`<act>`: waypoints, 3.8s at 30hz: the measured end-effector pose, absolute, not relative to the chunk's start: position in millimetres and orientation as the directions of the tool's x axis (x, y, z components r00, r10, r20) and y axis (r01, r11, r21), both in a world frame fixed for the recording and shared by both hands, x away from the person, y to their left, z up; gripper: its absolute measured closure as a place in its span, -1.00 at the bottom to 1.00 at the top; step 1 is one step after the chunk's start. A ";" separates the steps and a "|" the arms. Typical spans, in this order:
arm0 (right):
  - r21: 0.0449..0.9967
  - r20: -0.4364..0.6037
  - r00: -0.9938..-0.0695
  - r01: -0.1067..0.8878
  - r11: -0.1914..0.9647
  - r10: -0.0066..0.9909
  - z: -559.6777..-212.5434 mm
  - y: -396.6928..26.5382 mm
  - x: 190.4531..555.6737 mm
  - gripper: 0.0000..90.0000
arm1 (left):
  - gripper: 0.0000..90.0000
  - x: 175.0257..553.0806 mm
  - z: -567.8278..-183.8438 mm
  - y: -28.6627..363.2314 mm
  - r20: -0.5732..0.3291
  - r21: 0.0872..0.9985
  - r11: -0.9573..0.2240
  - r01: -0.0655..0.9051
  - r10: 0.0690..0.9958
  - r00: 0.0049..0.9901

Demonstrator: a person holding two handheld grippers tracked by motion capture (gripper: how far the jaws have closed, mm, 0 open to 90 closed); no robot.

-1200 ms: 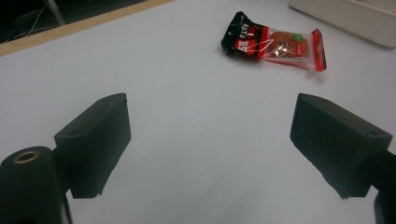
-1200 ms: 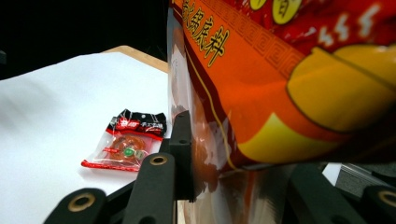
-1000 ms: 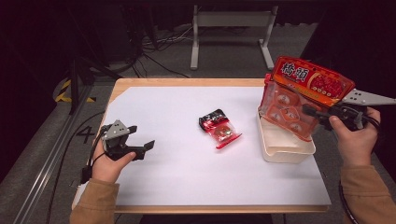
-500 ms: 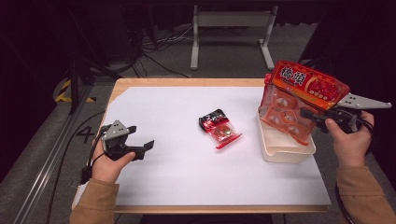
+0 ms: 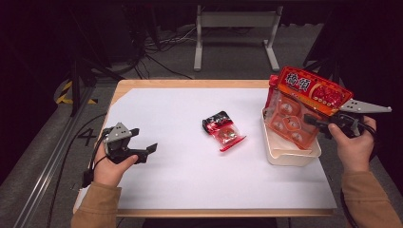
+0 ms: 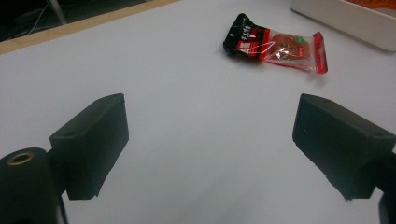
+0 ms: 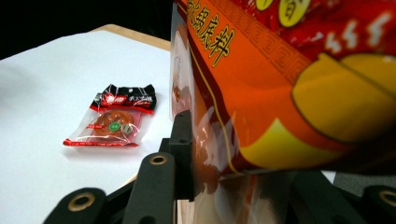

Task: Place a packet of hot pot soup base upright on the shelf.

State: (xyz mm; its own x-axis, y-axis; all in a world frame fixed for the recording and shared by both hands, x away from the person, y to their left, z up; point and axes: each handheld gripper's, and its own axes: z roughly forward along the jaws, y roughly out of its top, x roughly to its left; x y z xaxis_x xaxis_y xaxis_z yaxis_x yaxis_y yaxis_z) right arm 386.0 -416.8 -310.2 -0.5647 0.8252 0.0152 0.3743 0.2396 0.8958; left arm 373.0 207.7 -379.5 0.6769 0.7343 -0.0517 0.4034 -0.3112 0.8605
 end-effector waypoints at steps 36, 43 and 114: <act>0.843 0.134 -0.546 0.502 0.194 0.827 -352.1 -429.1 403.2 0.55 | -0.74 374.0 -381.7 204.8 -0.058 0.856 -0.315 0.410 0.730 0.681; 0.840 0.128 -0.547 0.503 0.203 0.828 -351.2 -427.6 402.8 0.54 | -0.74 373.8 -381.8 204.7 -0.059 0.856 -0.314 0.410 0.729 0.682; 0.929 -0.044 -0.666 0.248 0.276 0.745 -325.1 -359.4 298.2 -0.52 | -0.68 375.5 -382.3 191.3 -0.144 0.870 -0.228 0.436 0.730 0.669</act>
State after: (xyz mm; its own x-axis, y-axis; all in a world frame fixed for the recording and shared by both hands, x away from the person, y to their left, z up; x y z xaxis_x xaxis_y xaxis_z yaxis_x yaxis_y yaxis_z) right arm 298.2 -359.4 -325.1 -0.6655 0.7451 -0.0438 0.2478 0.2760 0.9287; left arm 375.5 191.3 -382.3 0.6686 0.7296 -0.1440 0.4363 -0.2280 0.8704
